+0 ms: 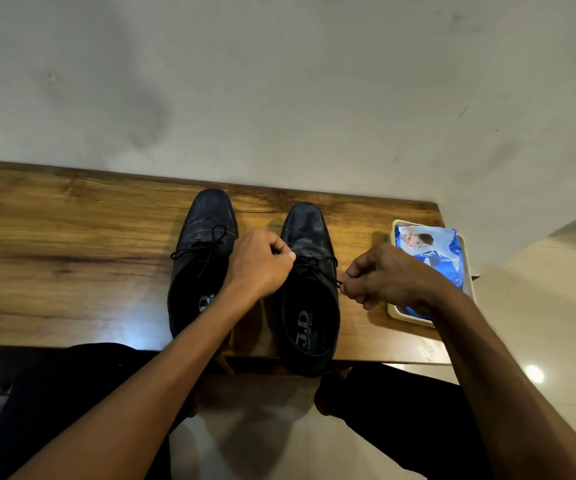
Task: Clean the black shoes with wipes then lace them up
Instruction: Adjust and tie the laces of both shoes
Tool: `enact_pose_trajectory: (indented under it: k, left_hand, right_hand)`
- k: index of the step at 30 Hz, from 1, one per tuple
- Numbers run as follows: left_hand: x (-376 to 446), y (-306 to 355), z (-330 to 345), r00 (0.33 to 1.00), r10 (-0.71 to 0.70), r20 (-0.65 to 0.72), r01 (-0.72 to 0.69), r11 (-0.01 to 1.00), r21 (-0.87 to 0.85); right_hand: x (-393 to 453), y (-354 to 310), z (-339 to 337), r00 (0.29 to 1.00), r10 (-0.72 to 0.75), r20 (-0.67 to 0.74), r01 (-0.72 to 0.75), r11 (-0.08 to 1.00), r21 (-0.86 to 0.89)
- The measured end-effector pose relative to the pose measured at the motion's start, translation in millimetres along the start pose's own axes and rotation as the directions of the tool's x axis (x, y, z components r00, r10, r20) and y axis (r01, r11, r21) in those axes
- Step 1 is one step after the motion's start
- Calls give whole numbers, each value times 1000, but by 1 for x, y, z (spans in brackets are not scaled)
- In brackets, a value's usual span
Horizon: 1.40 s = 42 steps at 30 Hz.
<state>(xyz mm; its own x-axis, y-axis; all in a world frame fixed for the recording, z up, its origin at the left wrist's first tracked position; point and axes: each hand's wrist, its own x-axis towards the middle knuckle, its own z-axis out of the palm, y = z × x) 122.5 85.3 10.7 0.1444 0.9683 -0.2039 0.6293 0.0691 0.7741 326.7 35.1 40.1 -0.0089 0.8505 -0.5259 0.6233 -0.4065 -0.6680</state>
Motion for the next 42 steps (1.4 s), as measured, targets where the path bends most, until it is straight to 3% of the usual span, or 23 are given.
enact_pose_trajectory:
  k: [5,11,17,21,29,36,42]
  left_hand:
    - [2,0,-2,1000,9,9,-9,999,44]
    - [8,-2,-12,994,-37,107,43,998,-48]
    - [8,-2,-14,994,100,32,-105,979,177]
    - [9,-1,-17,993,107,47,-115,972,204]
    - [11,-2,-32,994,103,30,-107,974,199]
    - [10,-2,-27,995,95,-14,-90,977,192]
    - [12,-6,-21,997,72,-12,-68,971,229]
  right_hand:
    - [-3,3,-1,998,34,59,-32,999,-35]
    - [-4,9,-7,1000,0,12,0,1000,-9]
    - [-2,8,-1,997,38,61,-32,995,-93]
    - [-3,7,-1,994,58,91,-45,990,-134]
    - [-14,8,-7,986,-154,-56,163,956,244]
    - [-6,14,6,983,-185,-11,169,871,462]
    - [-4,18,15,965,-170,-198,255,778,575]
